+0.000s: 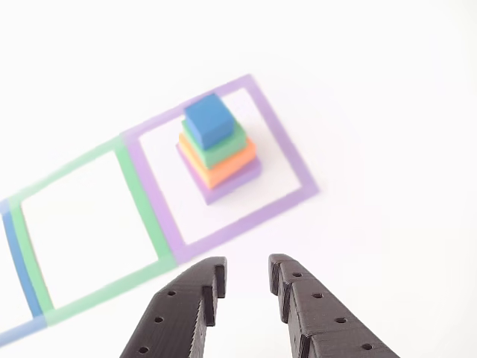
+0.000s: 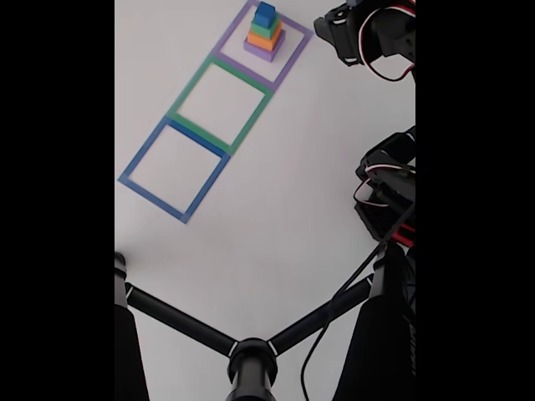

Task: Tower of hanoi

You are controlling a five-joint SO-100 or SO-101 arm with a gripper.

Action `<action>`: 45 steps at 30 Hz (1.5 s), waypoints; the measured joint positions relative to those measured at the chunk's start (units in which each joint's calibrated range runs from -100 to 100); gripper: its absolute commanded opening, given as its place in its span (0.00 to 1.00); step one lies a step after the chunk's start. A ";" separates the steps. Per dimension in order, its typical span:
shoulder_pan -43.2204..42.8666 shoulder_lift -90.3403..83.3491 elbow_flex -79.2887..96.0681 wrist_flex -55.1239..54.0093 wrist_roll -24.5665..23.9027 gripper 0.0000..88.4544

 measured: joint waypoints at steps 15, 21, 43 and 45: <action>5.24 -4.05 16.71 -19.26 0.00 0.36; 5.16 -3.97 28.29 -36.12 0.00 0.38; 4.18 19.67 47.69 -89.57 0.20 0.39; 4.26 20.51 47.87 -91.33 0.59 0.39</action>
